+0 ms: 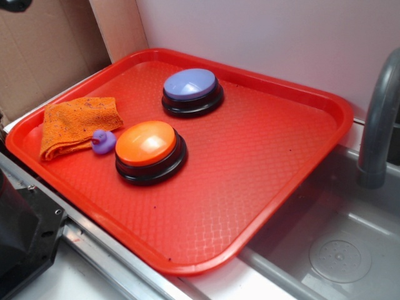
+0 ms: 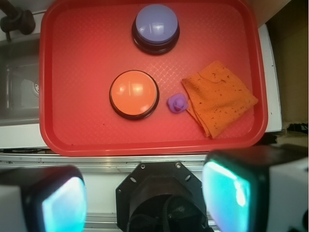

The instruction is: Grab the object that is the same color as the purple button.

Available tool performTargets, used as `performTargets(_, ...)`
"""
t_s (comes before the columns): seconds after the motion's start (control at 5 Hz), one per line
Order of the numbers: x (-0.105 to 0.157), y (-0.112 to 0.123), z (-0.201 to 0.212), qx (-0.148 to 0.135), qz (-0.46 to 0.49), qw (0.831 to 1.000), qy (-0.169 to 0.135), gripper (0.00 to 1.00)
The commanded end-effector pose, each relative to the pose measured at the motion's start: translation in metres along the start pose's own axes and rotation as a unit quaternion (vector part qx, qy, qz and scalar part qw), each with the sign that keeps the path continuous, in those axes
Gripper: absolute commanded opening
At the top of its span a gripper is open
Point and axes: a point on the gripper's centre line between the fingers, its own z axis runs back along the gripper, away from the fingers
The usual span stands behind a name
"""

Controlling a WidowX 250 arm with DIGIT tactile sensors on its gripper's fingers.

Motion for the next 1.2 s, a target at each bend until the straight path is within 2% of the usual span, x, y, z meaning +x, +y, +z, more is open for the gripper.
performTargets(0.0,0.000,0.000,0.000,0.000,0.000,1.000,0.000,1.00)
performTargets(0.2,0.009,0.016,-0.019,-0.028,0.128,0.991,-0.007,1.00)
performTargets(0.4,0.023,0.033,-0.048,-0.022,0.249,0.968,-0.033,1.00)
performTargets(0.6,0.034,0.052,-0.081,-0.024,0.369,0.929,-0.029,1.00)
performTargets(0.8,0.037,0.067,-0.115,-0.023,0.483,0.875,-0.032,1.00)
performTargets(1.0,0.038,0.075,-0.143,-0.014,0.589,0.807,-0.029,1.00)
